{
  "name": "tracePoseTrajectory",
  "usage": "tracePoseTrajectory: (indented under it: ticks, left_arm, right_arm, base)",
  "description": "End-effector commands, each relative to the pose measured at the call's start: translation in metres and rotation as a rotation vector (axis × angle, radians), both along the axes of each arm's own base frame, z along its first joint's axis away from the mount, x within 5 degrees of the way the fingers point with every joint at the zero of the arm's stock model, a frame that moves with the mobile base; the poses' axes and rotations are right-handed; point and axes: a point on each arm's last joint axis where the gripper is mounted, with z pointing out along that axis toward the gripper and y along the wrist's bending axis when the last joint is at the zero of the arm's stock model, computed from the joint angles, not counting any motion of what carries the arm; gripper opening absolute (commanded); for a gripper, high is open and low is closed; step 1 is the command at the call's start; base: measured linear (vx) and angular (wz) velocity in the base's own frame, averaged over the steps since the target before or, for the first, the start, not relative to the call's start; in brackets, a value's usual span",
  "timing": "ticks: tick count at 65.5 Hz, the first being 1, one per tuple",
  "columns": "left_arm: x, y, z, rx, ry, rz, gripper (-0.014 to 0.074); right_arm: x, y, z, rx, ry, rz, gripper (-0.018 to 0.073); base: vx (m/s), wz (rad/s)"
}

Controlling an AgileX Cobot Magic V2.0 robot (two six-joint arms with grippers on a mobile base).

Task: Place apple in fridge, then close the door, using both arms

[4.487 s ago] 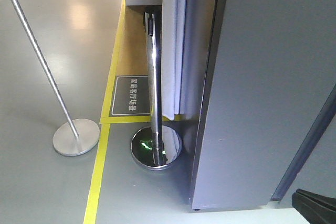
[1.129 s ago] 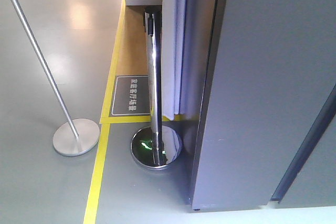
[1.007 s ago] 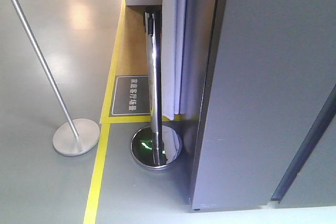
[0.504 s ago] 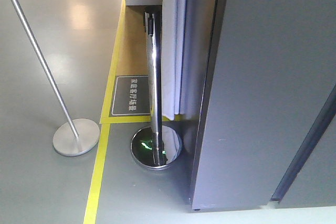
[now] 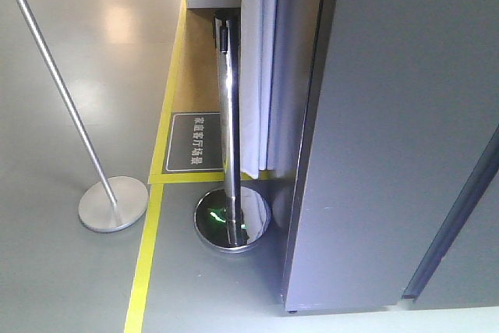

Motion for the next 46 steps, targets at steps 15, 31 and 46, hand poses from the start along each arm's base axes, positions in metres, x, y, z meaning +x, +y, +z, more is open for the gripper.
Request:
tracePoseTrajectory:
  ticks: [15, 31, 46]
  left_arm:
    - [0.0002, -0.0022, 0.0009, 0.004, -0.059, -0.025, -0.0008]
    - [0.0002, -0.0022, 0.0009, 0.004, -0.059, -0.025, -0.0008]
    - [0.0002, -0.0022, 0.0009, 0.004, -0.059, -0.025, -0.0008]
  right_arm:
    - [-0.0003, 0.0003, 0.0039, -0.02, -0.069, 0.001, -0.0002]
    - [-0.0003, 0.0003, 0.0039, -0.02, -0.069, 0.001, -0.0002]
    - [-0.0003, 0.0003, 0.0039, -0.02, -0.069, 0.001, -0.0002]
  base:
    - [0.0, 0.0]
    - [0.0, 0.0]
    - [0.0, 0.0]
